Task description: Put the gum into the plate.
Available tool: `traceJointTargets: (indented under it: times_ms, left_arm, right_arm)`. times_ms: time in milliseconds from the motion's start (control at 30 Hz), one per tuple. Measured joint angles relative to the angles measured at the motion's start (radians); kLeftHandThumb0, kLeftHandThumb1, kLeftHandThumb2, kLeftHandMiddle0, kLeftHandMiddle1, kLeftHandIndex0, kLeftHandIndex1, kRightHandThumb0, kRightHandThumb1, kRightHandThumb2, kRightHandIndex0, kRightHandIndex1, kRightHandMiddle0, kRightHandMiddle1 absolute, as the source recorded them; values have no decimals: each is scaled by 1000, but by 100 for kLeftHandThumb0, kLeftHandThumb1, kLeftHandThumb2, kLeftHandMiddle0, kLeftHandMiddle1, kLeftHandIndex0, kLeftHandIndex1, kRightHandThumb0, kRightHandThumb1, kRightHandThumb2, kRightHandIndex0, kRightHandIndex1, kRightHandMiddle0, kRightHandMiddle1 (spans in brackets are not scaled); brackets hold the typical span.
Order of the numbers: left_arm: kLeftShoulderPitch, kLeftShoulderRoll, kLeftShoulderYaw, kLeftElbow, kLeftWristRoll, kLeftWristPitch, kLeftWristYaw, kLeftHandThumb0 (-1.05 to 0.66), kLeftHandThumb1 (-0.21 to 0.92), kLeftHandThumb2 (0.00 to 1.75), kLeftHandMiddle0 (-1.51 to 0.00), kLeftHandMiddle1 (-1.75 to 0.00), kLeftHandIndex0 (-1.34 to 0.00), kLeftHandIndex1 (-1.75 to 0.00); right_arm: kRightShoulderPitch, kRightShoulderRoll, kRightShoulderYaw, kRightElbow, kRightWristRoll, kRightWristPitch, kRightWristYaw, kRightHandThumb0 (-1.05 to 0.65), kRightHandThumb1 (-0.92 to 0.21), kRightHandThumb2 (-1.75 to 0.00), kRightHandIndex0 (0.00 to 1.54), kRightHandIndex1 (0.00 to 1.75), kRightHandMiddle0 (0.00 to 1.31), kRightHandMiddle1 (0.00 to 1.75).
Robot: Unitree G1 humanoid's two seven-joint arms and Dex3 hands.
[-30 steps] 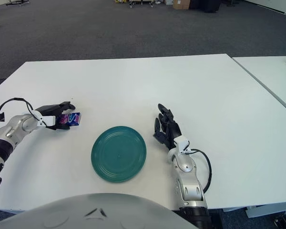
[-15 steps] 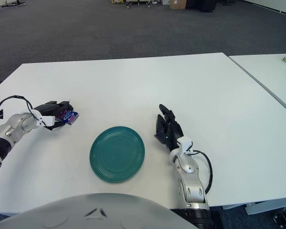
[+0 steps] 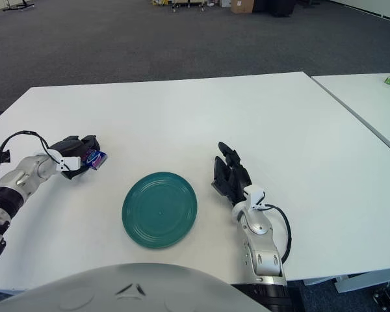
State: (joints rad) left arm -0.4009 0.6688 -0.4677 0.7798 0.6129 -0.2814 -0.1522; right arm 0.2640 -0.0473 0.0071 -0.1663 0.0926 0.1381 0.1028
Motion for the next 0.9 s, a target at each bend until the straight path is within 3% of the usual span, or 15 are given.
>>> traceJointTargets:
  times_ms: [100, 433, 667, 900]
  left_arm:
    - [12, 11, 12, -12, -14, -13, 1, 0, 22, 137, -64, -153, -62, -175]
    - [116, 134, 112, -129, -103, -103, -47, 0, 3, 160, -79, -162, -67, -175]
    - [186, 216, 247, -351, -189, -39, -152, 0, 11, 152, -77, -164, -57, -175]
    - [239, 228, 387, -625, -258, 51, -174, 0, 16, 149, -73, -169, -52, -175]
  right_arm:
    - [-6, 1, -1, 4, 2, 0, 0, -68, -92, -86, 18, 1, 0, 39]
    - [-11, 19, -5, 8, 18, -1, -1, -65, -92, -85, 19, 1, 0, 41]
    - [-14, 22, -2, 7, 19, -1, 0, -64, -92, -86, 19, 1, 0, 42]
    - [-16, 23, 1, 9, 19, 0, 4, -64, -92, -87, 19, 0, 0, 41]
